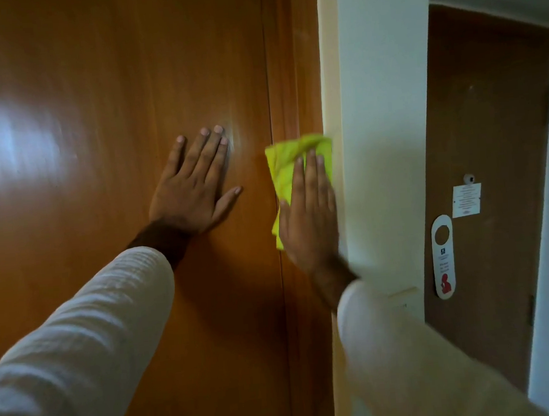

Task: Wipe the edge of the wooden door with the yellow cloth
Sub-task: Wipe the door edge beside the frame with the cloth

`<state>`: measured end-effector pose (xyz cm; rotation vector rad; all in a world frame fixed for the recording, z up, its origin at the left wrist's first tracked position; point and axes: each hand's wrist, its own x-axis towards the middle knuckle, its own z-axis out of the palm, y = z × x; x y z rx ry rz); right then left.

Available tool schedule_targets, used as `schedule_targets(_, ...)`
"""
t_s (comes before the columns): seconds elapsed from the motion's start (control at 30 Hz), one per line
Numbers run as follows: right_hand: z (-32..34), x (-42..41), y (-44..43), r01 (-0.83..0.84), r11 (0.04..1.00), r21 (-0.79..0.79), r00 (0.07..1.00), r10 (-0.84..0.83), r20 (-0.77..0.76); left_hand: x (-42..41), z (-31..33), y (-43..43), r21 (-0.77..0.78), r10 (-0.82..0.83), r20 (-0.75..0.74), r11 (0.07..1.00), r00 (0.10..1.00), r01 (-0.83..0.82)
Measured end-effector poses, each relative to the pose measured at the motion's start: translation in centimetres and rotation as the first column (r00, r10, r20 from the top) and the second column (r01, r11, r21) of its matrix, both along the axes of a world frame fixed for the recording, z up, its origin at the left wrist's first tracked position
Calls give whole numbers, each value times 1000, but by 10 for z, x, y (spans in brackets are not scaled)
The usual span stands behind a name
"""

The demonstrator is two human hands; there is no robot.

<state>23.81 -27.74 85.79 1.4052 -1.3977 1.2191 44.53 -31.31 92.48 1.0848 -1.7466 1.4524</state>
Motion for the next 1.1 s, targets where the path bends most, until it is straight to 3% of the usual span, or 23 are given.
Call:
schedule_targets(0.13, 89, -2, -10, 17, 994, -105, 1000, -17, 4, 1, -1, 0, 1, -1, 3, 1000, 1000, 1)
schedule_targets(0.27, 116, -2, -13, 12, 991, -131, 1000, -10, 20, 1, 0, -1, 0, 12, 6, 1000, 1000, -12)
schedule_targets(0.43, 73, -1, -4, -14, 997, -75, 1000, 16, 23, 1, 0, -3, -9, 12, -2, 1000, 1000, -12)
schedule_targets(0.6, -42, -2, 6, -20, 998, 59, 1000, 20, -2, 0, 0, -1, -8, 14, 0, 1000, 1000, -14)
schedule_targets(0.8, -167, -8, 2, 21, 996, 84, 999, -18, -26, 1, 1, -2, 5, 9, 2, 1000, 1000, -9)
schedule_targets(0.97, -162, -4, 0, 12, 997, 75, 1000, -13, 2, 1, 1, -2, -1, 2, -1, 1000, 1000, -2)
schedule_targets(1.1, -89, -1, 2, -27, 998, 65, 999, 25, 22, 0, 0, -2, -4, -1, 0, 1000, 1000, 1)
